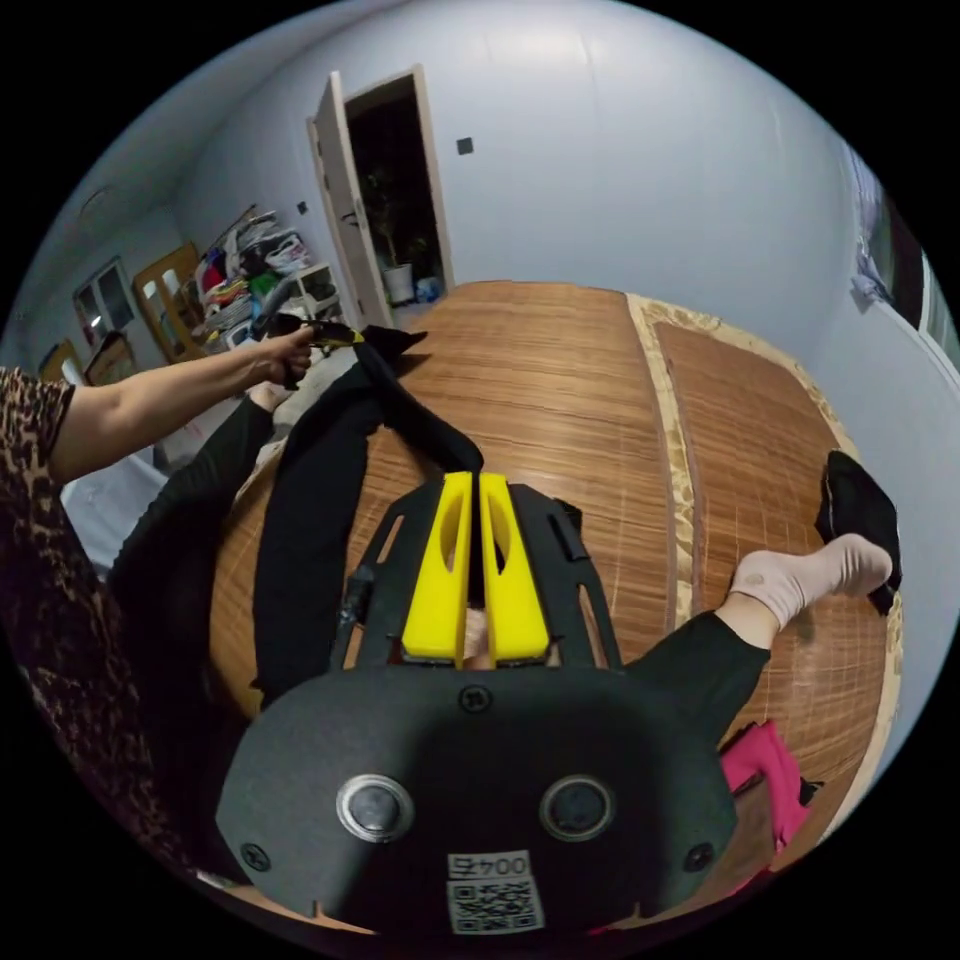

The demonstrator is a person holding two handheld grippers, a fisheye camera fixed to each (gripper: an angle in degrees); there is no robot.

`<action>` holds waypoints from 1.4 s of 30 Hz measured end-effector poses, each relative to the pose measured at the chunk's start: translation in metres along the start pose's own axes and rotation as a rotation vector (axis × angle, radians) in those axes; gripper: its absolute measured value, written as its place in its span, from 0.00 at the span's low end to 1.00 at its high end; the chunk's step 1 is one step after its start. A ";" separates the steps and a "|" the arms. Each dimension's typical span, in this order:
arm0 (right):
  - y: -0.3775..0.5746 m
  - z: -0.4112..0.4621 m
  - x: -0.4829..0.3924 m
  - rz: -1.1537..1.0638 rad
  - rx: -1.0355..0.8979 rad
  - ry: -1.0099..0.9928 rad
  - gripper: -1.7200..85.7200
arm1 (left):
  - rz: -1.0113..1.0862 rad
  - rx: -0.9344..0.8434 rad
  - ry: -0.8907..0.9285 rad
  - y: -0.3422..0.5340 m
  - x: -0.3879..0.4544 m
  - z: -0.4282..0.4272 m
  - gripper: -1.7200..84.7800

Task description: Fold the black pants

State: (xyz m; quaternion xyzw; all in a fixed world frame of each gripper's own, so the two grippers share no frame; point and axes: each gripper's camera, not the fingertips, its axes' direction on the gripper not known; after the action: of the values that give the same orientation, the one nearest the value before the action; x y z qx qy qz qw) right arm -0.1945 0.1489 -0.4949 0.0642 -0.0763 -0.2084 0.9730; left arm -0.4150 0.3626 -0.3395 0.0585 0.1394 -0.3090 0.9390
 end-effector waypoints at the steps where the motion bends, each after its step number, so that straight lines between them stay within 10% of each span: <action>1: 0.001 -0.001 -0.015 -0.014 -0.007 0.007 0.01 | -0.007 0.014 0.019 0.005 -0.009 -0.007 0.03; 18: 0.029 0.058 -0.365 -0.348 -0.321 0.129 0.01 | -0.197 0.059 0.211 0.151 -0.203 -0.083 0.03; 42: -0.002 0.237 -0.568 -0.408 -0.608 -0.072 0.02 | -0.214 0.068 0.167 0.264 -0.291 -0.124 0.04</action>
State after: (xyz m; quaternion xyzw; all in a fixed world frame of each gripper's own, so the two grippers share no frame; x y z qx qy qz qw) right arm -0.7483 0.3612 -0.3321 -0.2215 -0.0309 -0.4134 0.8827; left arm -0.5091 0.7630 -0.3649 0.1008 0.2122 -0.4059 0.8832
